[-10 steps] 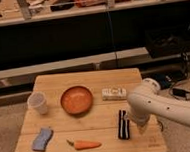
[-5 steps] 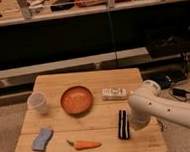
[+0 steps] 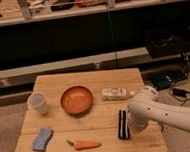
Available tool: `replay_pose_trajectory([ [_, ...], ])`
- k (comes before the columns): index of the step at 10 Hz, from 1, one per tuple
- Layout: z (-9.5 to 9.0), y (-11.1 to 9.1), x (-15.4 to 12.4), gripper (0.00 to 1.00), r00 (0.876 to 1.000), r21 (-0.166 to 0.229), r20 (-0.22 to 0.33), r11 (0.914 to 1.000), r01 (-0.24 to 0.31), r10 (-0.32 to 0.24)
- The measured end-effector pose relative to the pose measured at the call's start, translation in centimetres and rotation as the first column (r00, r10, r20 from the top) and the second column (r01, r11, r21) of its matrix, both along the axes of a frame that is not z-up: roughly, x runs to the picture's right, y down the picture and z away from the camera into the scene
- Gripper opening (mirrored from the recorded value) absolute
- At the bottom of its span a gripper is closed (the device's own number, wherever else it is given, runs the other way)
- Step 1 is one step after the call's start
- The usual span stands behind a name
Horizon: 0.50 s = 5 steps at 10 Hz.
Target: Push the eraser across the table
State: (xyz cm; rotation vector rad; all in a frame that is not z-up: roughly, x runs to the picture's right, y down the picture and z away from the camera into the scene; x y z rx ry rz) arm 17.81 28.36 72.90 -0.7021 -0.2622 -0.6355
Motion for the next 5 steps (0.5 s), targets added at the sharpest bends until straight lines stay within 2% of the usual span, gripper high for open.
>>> replay_pose_trajectory([
  [2,1.8,1.0,-0.1,0.00,1.000,0.000,0.006,1.0000,0.006,-0.006],
  [5,2.6,0.9,-0.4,0.00,1.000,0.005,0.012,1.0000,0.005,-0.005],
])
